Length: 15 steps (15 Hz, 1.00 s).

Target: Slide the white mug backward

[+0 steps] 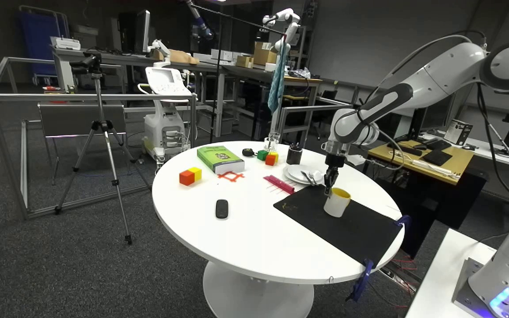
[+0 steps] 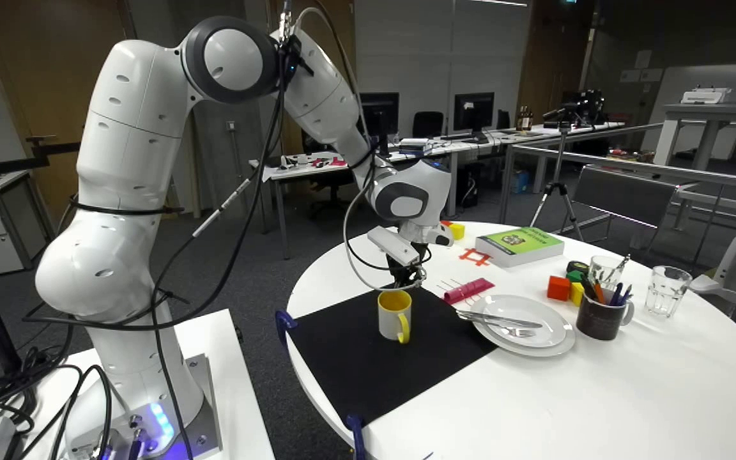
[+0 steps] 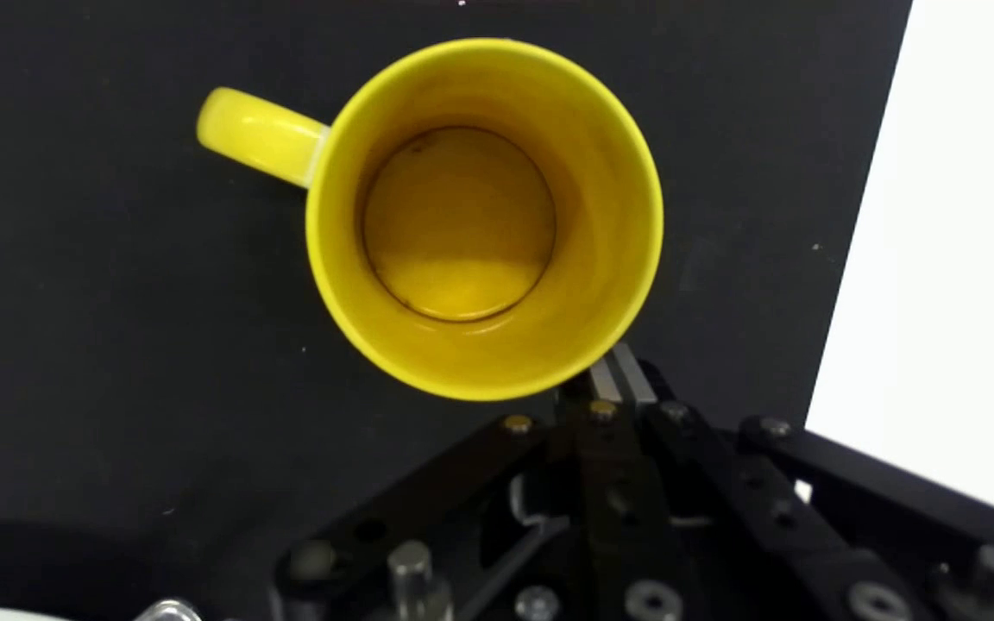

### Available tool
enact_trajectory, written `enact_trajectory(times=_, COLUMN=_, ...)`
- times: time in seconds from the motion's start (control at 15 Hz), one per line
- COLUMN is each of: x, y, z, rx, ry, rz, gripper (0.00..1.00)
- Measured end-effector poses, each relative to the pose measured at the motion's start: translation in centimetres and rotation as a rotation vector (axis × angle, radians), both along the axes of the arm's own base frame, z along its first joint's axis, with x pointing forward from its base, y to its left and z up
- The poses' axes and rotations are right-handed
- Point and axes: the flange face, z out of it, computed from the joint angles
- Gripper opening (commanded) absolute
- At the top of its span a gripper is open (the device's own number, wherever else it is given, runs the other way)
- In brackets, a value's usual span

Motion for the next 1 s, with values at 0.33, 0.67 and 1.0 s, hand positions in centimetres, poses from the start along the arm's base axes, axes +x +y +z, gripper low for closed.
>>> enact_trajectory(times=0.33, x=-0.55, y=-0.05, z=-0.27, rx=-0.017, ry=0.046, rz=0.036, gripper=0.0)
enact_trajectory(times=0.67, x=-0.73, y=-0.29, z=-0.37, rx=-0.028, ry=0.06, rz=0.048, gripper=0.0)
enact_trajectory(times=1.0, x=-0.6, y=-0.43, z=-0.3, rx=-0.031, ry=0.051, rz=0.037, gripper=0.0)
